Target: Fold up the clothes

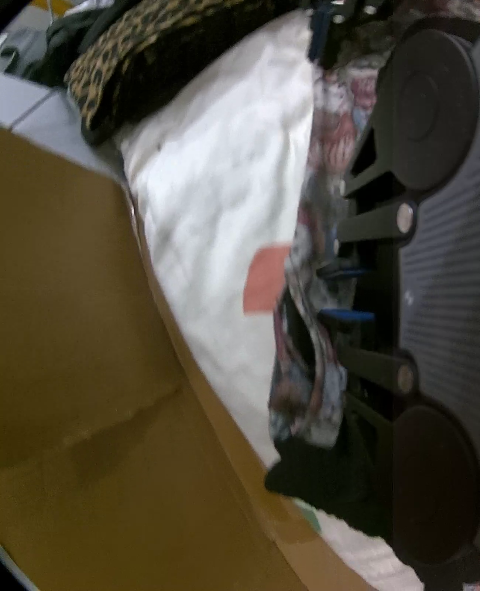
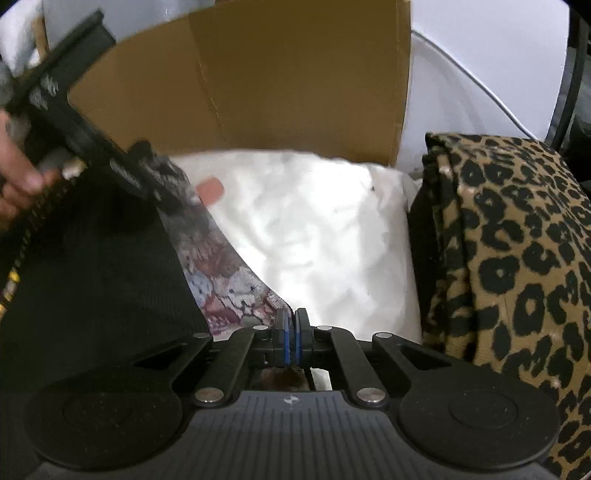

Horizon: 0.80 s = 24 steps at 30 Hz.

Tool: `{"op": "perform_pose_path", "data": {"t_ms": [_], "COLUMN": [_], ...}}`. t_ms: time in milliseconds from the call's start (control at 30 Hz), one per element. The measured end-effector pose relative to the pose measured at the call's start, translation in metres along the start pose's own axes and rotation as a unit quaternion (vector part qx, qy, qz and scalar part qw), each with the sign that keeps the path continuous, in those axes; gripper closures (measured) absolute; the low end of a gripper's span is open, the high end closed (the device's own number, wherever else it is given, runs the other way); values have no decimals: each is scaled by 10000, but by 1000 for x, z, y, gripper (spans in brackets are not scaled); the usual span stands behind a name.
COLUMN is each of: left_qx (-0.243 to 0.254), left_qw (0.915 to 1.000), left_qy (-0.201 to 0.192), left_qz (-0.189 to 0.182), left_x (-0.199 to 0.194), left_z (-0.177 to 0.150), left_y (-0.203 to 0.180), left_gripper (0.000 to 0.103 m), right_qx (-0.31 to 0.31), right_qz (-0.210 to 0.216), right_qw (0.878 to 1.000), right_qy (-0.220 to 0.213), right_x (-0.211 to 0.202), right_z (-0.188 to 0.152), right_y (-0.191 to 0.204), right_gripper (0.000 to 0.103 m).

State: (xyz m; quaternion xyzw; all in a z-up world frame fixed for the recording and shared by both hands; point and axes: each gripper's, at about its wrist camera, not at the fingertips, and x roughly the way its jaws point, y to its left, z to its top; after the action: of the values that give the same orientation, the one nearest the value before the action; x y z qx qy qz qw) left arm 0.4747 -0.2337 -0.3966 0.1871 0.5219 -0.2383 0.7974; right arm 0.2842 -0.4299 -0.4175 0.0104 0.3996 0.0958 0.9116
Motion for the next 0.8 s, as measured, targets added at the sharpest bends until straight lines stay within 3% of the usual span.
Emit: {"op": "perform_pose_path", "data": {"t_ms": [167, 233, 400, 600, 733, 800], "left_qx": [11, 91, 45, 100, 143, 174], "left_qw": [9997, 9988, 9972, 9998, 9997, 9997], "left_qy": [-4, 60, 330, 92, 85, 186], "left_qz": [232, 483, 669, 155, -150, -69], "left_x": [9, 13, 13, -4, -6, 3], "left_z": [2, 5, 15, 17, 12, 11], "left_y": [5, 6, 7, 3, -4, -7], "left_gripper": [87, 91, 96, 88, 88, 87], "right_qx": [284, 397, 692, 499, 824, 1045], "right_qz": [40, 57, 164, 186, -88, -194], "right_qw": [9995, 9991, 9969, 9980, 9965, 9943], "right_qy": [-112, -156, -333, -340, -51, 128], "right_x": [-16, -22, -45, -68, -53, -45], "right_z": [-5, -6, -16, -45, -56, -61], "right_y": [-6, -8, -14, -6, -16, -23], "right_gripper": [98, 96, 95, 95, 95, 92]}}
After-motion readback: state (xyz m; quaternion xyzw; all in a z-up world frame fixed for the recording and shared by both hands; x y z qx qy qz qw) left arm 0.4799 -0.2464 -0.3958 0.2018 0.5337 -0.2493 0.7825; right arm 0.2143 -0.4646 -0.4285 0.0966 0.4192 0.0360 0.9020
